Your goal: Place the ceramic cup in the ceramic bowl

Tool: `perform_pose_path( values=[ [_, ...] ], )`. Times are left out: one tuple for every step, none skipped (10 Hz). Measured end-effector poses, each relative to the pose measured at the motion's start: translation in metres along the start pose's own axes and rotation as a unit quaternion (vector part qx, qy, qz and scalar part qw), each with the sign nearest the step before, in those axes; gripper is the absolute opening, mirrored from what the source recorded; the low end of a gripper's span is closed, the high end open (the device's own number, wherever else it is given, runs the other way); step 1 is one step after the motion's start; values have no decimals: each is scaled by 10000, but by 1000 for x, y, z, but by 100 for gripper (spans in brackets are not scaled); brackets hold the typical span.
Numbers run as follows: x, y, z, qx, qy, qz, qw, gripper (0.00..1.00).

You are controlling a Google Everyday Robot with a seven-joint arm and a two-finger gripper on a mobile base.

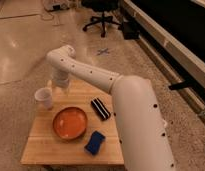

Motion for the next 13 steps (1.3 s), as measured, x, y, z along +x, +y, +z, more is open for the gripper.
perform_pose_path(
  values=[
    [0, -9, 2, 41, 0, -64, 10000, 54],
    [0, -20, 6, 81, 1, -138, 9999, 54],
    [1, -27, 11, 91, 30, -207, 9997, 54],
    [3, -31, 16, 65, 68, -262, 9996, 54],
    [3, -33, 22, 25, 99, -318, 9994, 54],
    [3, -33, 31, -51, 144, -382, 9992, 54],
    [3, -33, 37, -113, 183, -422, 9989, 54],
    [3, -32, 44, -171, 214, -456, 9986, 54],
    [0, -31, 53, -260, 234, -525, 9980, 45],
    [-2, -31, 58, -302, 232, -556, 9977, 37],
    [-5, -31, 61, -337, 220, -584, 9975, 29],
    [-9, -30, 65, -374, 176, -611, 9973, 18],
    [-16, -30, 67, -384, 86, -640, 9972, 6]
  ],
)
